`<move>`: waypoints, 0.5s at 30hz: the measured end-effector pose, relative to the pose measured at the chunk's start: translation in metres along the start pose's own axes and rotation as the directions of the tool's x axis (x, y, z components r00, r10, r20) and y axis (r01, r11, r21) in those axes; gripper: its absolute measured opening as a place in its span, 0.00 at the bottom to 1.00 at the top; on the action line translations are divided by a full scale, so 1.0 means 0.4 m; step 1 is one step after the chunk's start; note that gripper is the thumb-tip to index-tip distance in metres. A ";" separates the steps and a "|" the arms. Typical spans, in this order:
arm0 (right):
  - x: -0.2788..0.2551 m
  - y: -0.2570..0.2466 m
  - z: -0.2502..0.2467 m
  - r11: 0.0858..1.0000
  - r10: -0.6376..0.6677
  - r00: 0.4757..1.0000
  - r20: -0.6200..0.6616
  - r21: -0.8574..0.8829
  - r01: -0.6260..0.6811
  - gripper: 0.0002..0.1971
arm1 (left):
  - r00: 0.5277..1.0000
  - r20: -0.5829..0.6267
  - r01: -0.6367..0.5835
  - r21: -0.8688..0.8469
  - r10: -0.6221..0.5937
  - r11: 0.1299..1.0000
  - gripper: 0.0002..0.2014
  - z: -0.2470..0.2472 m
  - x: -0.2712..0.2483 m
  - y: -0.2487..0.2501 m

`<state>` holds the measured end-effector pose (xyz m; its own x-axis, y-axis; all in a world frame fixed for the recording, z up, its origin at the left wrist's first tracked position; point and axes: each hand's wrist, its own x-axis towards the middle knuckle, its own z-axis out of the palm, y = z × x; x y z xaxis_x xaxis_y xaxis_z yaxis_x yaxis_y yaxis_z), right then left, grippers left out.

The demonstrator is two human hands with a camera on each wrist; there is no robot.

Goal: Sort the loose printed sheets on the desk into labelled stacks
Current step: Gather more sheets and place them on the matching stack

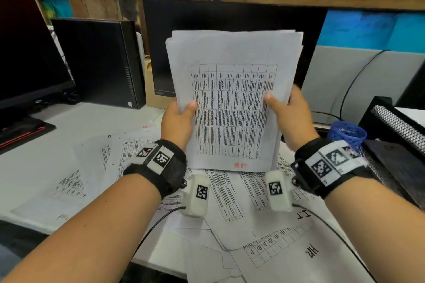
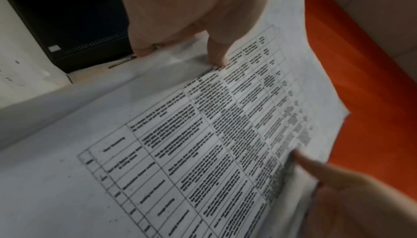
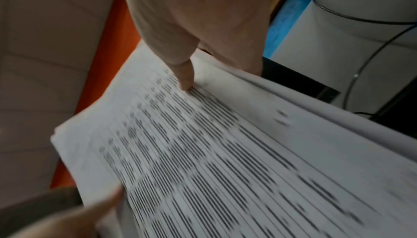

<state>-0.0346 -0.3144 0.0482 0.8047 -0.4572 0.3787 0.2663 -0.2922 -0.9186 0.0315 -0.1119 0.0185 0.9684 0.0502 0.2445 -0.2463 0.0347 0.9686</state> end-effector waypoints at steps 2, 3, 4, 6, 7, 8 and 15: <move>-0.040 0.041 0.003 0.997 0.074 0.997 0.005 -0.018 -0.074 0.20 | 1.000 -0.002 -0.023 -0.032 0.023 0.999 0.09 0.013 -0.019 0.015; -0.057 0.055 0.001 0.996 0.085 0.996 -0.015 -0.010 -0.086 0.19 | 0.999 -0.003 -0.037 -0.046 0.037 0.998 0.09 0.021 -0.031 0.022; -0.074 0.064 -0.002 0.996 0.091 0.995 -0.038 0.010 -0.091 0.19 | 0.999 -0.002 -0.055 -0.060 0.055 0.997 0.09 0.029 -0.045 0.030; -0.098 0.068 -0.016 0.994 0.099 0.992 -0.077 0.058 -0.095 0.17 | 0.997 0.017 -0.078 -0.081 0.080 0.994 0.09 0.044 -0.081 0.047; -0.109 0.068 -0.026 0.994 0.092 0.992 -0.090 0.068 -0.086 0.17 | 0.995 0.033 -0.086 -0.090 0.090 0.992 0.10 0.049 -0.100 0.054; -0.119 0.067 -0.035 0.995 0.078 0.992 -0.100 0.069 -0.071 0.17 | 0.994 0.052 -0.093 -0.102 0.098 0.990 0.10 0.053 -0.118 0.057; -0.189 0.084 -0.087 0.998 0.021 0.980 -0.199 0.060 -0.009 0.13 | 0.991 0.093 -0.088 -0.069 0.094 0.994 0.11 0.051 -0.198 0.030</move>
<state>-0.1049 -0.3188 -0.0072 0.6886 -0.6212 0.3740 0.2902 -0.2366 -0.9273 -0.0473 -0.1356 0.0117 0.9405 -0.0396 0.3376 -0.3325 0.0990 0.9379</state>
